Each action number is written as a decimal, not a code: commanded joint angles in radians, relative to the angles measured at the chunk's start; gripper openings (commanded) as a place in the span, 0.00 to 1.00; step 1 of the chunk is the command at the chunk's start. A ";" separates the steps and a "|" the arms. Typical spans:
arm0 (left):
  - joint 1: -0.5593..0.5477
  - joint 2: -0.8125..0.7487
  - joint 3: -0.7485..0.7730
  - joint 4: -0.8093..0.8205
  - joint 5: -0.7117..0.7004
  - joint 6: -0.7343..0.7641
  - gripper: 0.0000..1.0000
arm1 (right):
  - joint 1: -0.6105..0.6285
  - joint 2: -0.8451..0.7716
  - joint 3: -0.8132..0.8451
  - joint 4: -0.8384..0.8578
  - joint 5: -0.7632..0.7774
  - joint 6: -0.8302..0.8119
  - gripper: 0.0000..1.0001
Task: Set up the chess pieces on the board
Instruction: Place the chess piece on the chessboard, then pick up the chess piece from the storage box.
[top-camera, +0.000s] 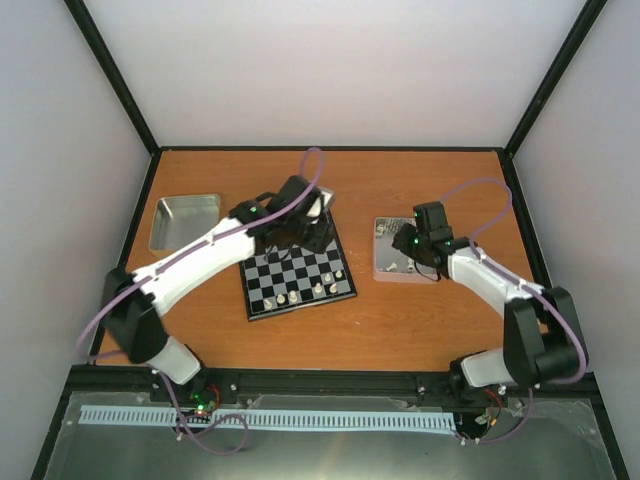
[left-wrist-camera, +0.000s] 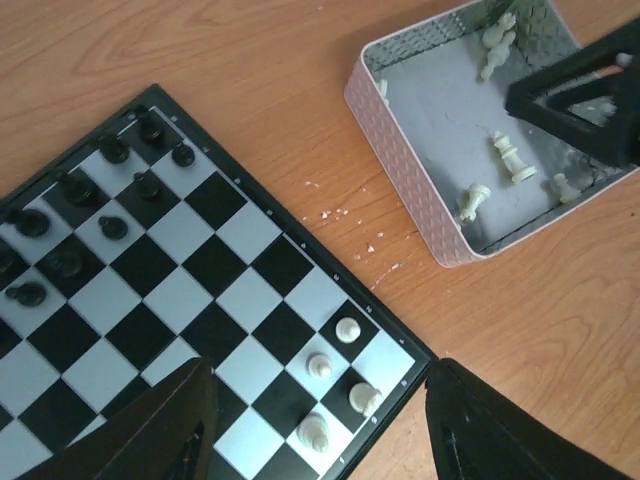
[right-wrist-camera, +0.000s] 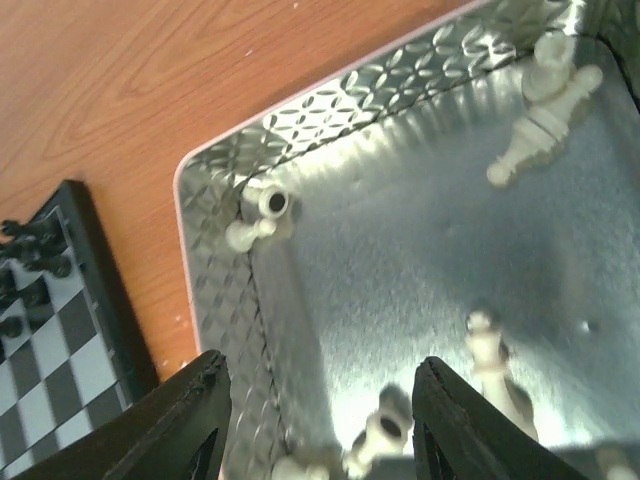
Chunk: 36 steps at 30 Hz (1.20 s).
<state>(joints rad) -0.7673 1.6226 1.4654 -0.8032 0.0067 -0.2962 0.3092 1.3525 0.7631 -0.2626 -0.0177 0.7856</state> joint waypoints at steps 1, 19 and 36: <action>0.014 -0.205 -0.241 0.306 0.026 -0.064 0.59 | -0.023 0.128 0.109 0.016 0.003 -0.155 0.51; 0.031 -0.676 -0.667 0.629 -0.186 -0.199 0.72 | -0.150 0.366 0.286 -0.157 0.257 -0.160 0.39; 0.031 -0.701 -0.693 0.630 -0.195 -0.181 0.73 | -0.055 0.277 0.324 -0.258 0.551 -0.011 0.47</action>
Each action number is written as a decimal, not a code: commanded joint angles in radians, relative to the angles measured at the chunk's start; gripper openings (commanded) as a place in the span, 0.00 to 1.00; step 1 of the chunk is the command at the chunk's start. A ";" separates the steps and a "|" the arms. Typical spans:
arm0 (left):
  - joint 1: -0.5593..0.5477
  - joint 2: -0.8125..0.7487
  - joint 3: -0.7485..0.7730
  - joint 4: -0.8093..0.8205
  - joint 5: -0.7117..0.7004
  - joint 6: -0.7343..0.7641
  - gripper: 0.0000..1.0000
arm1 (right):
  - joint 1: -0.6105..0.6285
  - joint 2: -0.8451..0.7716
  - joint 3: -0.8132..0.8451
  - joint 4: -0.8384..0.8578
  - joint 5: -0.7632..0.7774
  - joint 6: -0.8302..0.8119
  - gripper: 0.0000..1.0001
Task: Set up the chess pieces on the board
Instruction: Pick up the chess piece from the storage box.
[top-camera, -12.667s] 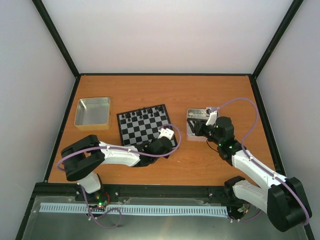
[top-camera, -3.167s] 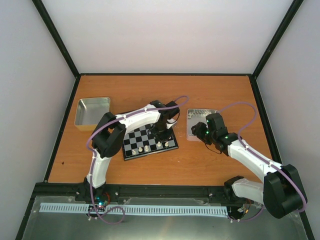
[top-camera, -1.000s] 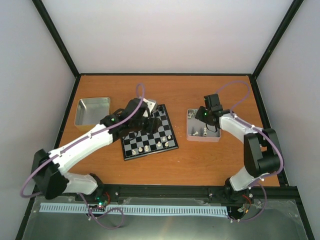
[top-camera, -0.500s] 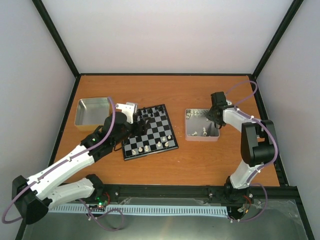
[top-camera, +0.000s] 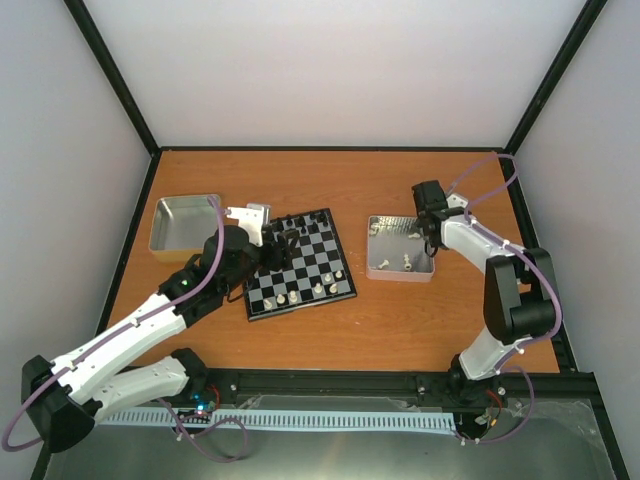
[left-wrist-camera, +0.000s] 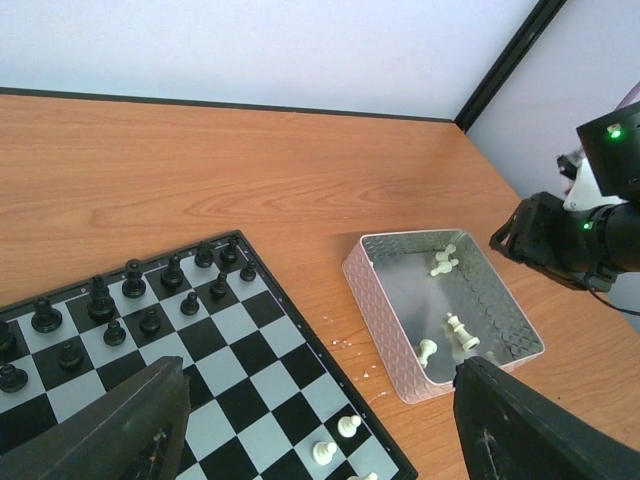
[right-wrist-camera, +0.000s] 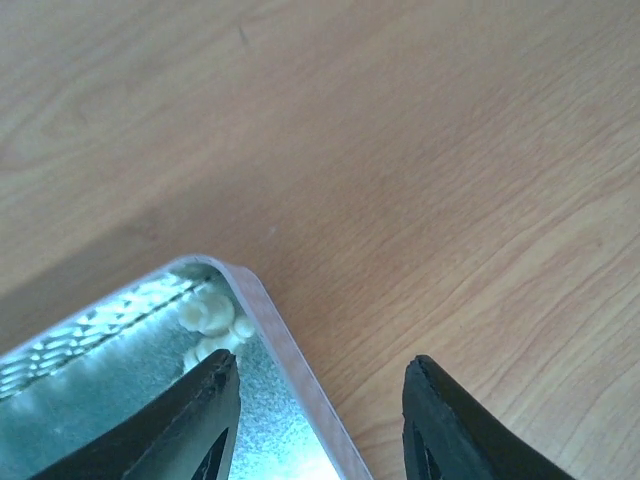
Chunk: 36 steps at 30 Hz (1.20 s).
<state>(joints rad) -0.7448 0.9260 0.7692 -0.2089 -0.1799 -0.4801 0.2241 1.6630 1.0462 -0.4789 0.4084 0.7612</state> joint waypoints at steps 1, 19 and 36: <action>0.009 -0.004 0.004 0.037 -0.008 0.003 0.73 | 0.038 -0.036 0.042 -0.037 0.116 0.013 0.46; 0.009 -0.008 -0.022 0.033 -0.025 -0.003 0.73 | 0.041 0.141 0.088 0.037 -0.098 0.064 0.37; 0.009 -0.003 -0.029 0.036 -0.029 -0.004 0.74 | 0.041 0.254 0.165 0.004 -0.062 0.023 0.40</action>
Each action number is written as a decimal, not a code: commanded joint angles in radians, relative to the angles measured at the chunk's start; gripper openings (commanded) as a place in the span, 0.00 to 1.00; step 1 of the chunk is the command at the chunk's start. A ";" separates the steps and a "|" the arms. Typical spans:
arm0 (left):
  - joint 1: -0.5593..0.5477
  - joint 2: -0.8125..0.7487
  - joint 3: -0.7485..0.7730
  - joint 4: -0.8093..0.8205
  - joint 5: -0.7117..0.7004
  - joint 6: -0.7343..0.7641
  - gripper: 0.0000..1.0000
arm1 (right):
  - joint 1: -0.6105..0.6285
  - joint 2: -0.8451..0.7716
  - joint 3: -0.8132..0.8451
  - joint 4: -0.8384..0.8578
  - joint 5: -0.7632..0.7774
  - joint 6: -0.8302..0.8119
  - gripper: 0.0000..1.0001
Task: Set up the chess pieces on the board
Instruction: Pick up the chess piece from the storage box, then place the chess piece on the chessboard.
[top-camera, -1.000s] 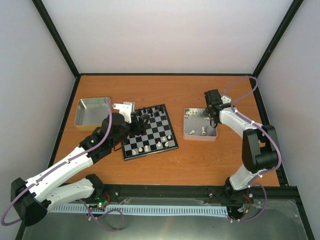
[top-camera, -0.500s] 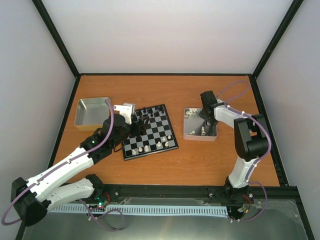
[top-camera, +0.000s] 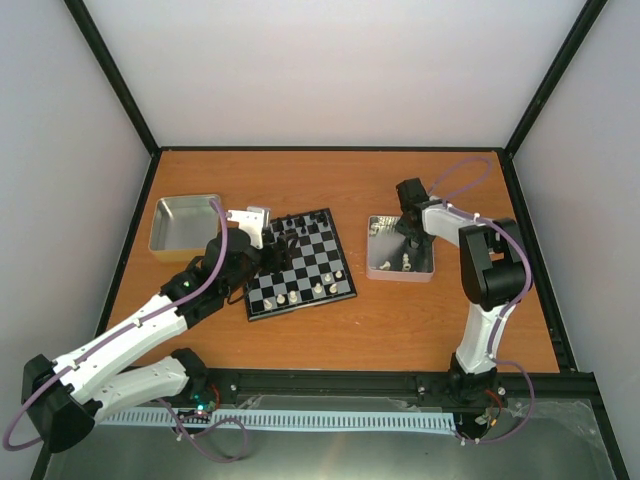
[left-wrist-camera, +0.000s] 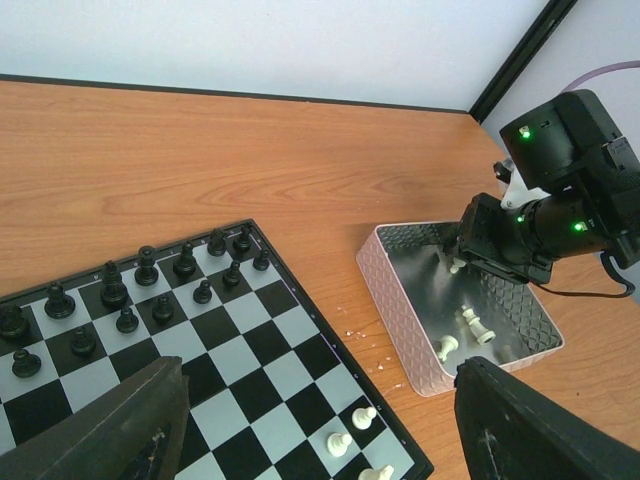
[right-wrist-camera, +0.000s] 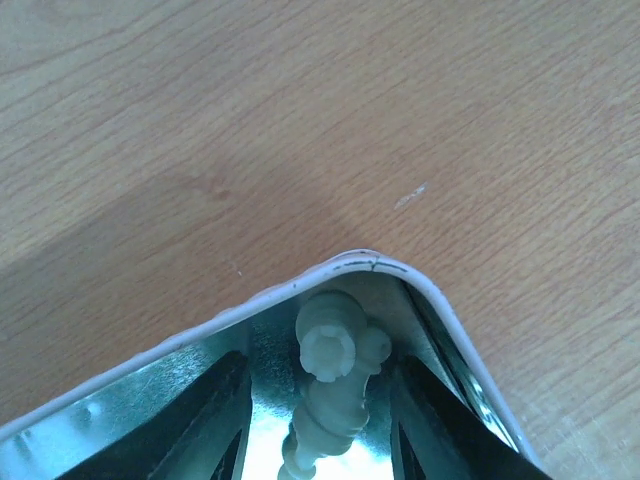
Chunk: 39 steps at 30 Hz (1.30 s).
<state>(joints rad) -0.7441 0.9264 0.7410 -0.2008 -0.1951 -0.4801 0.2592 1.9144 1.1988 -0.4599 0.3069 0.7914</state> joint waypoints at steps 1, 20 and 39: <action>0.009 -0.003 0.000 0.028 -0.013 -0.003 0.73 | 0.005 0.002 0.011 -0.012 0.038 -0.012 0.40; 0.008 0.015 0.000 0.042 -0.002 -0.008 0.74 | 0.006 -0.053 -0.031 0.058 -0.096 -0.106 0.08; 0.011 0.194 0.003 0.234 0.346 -0.086 0.78 | 0.139 -0.495 -0.329 0.304 -0.604 0.125 0.13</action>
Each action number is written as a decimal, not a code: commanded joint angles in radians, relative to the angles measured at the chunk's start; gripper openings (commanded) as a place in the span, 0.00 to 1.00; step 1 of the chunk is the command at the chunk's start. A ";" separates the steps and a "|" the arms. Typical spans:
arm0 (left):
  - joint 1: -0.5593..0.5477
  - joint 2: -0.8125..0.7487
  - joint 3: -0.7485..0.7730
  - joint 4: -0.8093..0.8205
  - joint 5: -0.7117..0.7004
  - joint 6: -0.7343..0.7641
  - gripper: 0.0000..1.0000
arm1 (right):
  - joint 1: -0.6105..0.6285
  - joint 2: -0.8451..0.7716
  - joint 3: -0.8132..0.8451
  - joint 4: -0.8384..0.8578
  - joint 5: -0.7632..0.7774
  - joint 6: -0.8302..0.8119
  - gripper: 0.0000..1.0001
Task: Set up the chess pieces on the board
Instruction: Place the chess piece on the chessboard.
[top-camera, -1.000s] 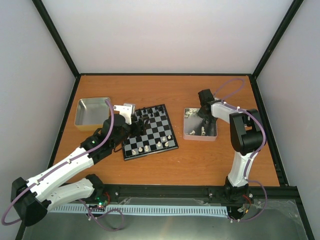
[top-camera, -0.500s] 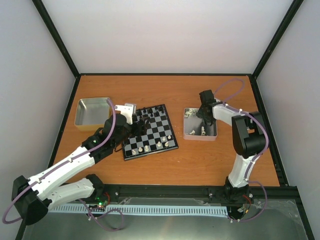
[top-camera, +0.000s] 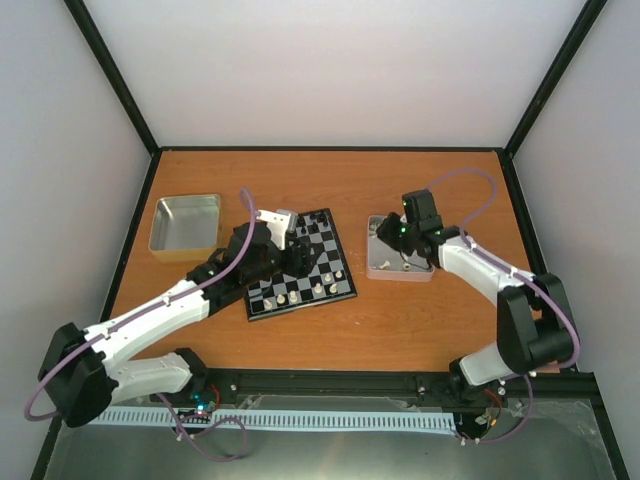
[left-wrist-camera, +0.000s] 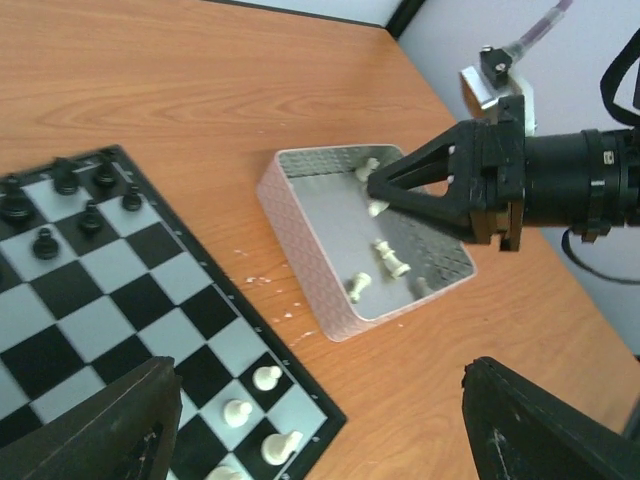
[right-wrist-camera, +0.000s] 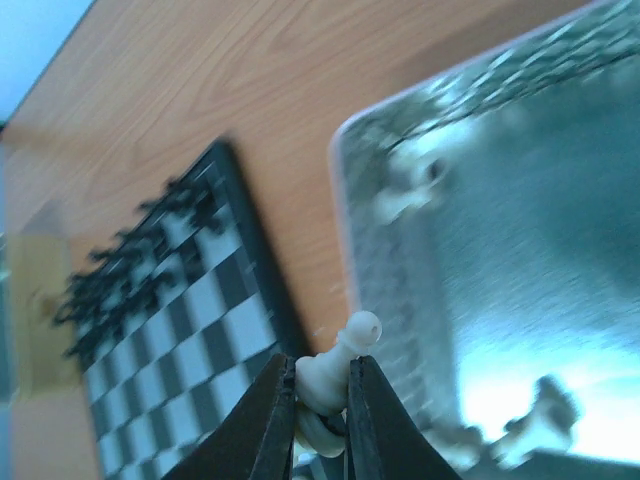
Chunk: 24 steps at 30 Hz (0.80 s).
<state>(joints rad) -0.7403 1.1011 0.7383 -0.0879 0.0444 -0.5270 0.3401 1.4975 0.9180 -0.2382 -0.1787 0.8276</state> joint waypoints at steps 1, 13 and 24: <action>0.007 0.028 0.006 0.126 0.116 -0.043 0.78 | 0.075 -0.102 -0.063 0.094 -0.125 0.106 0.13; 0.007 0.281 0.121 0.341 0.431 -0.137 0.59 | 0.162 -0.295 -0.151 0.112 -0.026 0.202 0.13; -0.020 0.509 0.320 0.347 0.538 -0.085 0.48 | 0.162 -0.369 -0.176 0.076 -0.003 0.201 0.14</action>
<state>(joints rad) -0.7452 1.5661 0.9833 0.2173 0.5293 -0.6399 0.4965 1.1412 0.7609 -0.1604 -0.1795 1.0142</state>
